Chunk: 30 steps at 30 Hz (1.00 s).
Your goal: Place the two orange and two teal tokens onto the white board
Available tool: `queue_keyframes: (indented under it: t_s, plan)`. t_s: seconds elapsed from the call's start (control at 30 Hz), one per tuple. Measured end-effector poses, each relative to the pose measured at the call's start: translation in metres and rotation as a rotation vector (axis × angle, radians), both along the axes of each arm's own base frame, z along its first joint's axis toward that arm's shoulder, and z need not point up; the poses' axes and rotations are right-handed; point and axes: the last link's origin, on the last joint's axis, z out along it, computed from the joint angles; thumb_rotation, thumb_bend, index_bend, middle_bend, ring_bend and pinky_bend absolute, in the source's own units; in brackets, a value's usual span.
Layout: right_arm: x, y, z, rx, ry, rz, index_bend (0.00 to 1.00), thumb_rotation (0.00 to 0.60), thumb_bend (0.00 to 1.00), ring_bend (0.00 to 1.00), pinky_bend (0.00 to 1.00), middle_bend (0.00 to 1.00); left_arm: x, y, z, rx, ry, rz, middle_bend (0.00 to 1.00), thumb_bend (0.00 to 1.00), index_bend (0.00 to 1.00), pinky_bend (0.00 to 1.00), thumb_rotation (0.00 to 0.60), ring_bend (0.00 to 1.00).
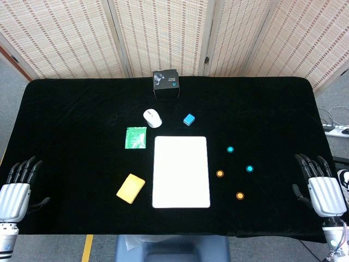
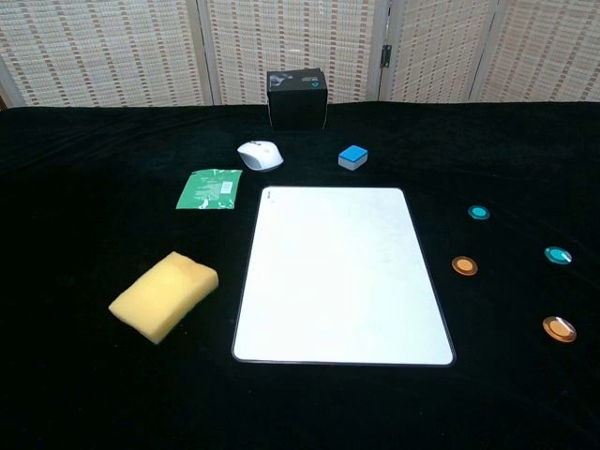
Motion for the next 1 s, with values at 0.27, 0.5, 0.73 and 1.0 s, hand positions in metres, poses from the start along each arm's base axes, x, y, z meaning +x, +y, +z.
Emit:
queue_keyframes:
  t_s: [0.27, 0.5, 0.73, 1.0]
  plan:
    - [-0.001, 0.001, -0.003, 0.023, -0.009, -0.008, 0.02, 0.600, 0.46, 0.14, 0.03, 0.13, 0.002, 0.001, -0.001, -0.004, -0.003, -0.003, 0.00, 0.18, 0.01, 0.00, 0.600, 0.00]
    - [0.005, 0.003, -0.014, 0.095, -0.009, 0.035, 0.06, 0.600, 0.46, 0.07, 0.03, 0.12, 0.005, 0.000, 0.001, -0.001, -0.007, -0.013, 0.00, 0.18, 0.01, 0.00, 0.600, 0.00]
    - [0.010, 0.003, -0.038, 0.195, 0.007, 0.087, 0.21, 0.600, 0.46, 0.03, 0.03, 0.10, 0.005, -0.002, 0.002, -0.001, -0.012, -0.013, 0.00, 0.18, 0.01, 0.00, 0.600, 0.00]
    - [0.011, 0.002, -0.077, 0.347, 0.025, 0.099, 0.28, 0.600, 0.46, 0.00, 0.02, 0.10, 0.002, -0.004, 0.000, -0.007, -0.017, -0.005, 0.00, 0.18, 0.01, 0.00, 0.600, 0.00]
